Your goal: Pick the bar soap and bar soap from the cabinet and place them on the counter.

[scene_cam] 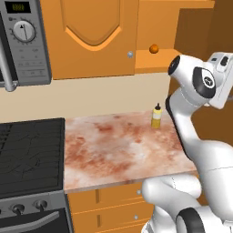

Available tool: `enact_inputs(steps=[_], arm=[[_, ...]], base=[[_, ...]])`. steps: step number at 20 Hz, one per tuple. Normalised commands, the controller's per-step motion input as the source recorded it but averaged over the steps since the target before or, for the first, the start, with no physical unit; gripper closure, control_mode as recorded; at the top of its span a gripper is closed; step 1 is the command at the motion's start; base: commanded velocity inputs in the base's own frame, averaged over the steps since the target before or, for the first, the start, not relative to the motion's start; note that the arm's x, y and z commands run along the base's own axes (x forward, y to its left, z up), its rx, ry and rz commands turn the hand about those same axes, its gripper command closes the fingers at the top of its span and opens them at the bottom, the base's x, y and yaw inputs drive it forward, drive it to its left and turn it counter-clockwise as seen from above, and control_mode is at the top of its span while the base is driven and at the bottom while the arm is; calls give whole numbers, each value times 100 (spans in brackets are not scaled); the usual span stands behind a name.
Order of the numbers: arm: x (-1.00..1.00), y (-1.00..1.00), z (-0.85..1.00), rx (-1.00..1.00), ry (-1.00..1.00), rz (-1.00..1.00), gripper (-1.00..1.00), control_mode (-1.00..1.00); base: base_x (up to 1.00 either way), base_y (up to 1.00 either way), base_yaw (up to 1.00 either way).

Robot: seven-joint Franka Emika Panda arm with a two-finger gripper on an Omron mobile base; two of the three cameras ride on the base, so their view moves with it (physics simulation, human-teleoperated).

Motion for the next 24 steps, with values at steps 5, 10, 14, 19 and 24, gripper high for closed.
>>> enact_inputs(steps=[5,10,14,19,24], arm=[[-7,44,-5,0,-1,0,-100,-100],[-7,98,-21,-2,-3,-1,-100,-100],[0,100,-34,-2,-4,-3,-100,-100],[1,69,-35,23,-10,-8,-100,-100],[8,12,-33,46,-9,-20,-100,-100]], base=[[0,0,0],[0,0,0],[0,0,0],[0,0,0],[0,0,0]])
